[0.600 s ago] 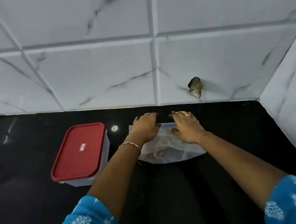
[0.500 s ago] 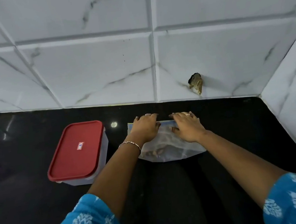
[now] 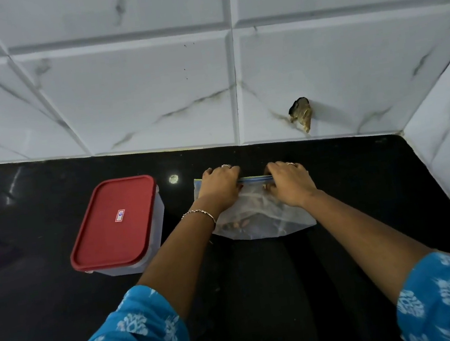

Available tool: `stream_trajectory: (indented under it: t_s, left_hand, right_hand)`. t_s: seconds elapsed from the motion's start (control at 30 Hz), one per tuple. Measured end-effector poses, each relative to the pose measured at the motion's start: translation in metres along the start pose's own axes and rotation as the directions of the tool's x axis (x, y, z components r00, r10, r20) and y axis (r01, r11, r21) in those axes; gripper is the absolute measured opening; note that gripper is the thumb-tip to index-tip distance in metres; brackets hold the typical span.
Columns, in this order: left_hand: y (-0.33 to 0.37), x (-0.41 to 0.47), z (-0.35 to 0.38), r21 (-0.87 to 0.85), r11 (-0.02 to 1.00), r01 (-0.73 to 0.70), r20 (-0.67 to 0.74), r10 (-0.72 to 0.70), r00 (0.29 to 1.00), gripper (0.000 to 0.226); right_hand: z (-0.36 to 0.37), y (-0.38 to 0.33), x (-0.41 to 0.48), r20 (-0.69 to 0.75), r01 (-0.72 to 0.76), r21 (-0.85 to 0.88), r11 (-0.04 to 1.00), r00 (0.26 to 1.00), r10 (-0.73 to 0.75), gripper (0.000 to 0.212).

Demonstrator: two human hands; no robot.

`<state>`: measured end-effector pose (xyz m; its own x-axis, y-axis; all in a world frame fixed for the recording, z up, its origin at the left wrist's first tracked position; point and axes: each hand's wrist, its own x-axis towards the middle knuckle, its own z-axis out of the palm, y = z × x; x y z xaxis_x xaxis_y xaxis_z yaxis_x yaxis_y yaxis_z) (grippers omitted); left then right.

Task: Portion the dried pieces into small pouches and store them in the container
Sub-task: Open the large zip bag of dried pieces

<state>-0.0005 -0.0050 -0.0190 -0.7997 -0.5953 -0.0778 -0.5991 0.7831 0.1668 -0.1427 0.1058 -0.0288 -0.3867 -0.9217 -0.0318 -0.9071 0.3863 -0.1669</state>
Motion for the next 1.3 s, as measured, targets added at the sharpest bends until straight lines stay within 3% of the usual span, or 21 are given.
stream_trajectory:
  t_s: [0.33,0.77,1.13,1.3]
  left_hand:
    - [0.0,-0.014,-0.035,-0.096,0.994,-0.043,-0.071,0.036,0.997,0.032]
    - [0.013,-0.05,-0.133,-0.203,0.967,-0.155,-0.409,0.06,0.911,0.019]
    - [0.025,-0.068,-0.192,-0.2,0.955,-0.219,-0.553,0.075,0.83,0.014]
    - [0.027,-0.072,-0.203,-0.259,0.94,-0.222,-0.501,0.065,0.863,0.013]
  right_hand:
    - [-0.051,-0.01,-0.019,-0.041,0.007,0.244,0.97,0.999,0.003,0.026]
    - [-0.146,-0.027,-0.037,-0.308,0.17,0.273,0.947,0.948,-0.082,0.013]
    - [-0.209,-0.042,-0.051,-0.466,0.223,0.26,0.939,0.881,-0.08,0.009]
    - [-0.224,-0.042,-0.056,-0.418,0.205,0.291,0.935,0.906,-0.069,0.007]
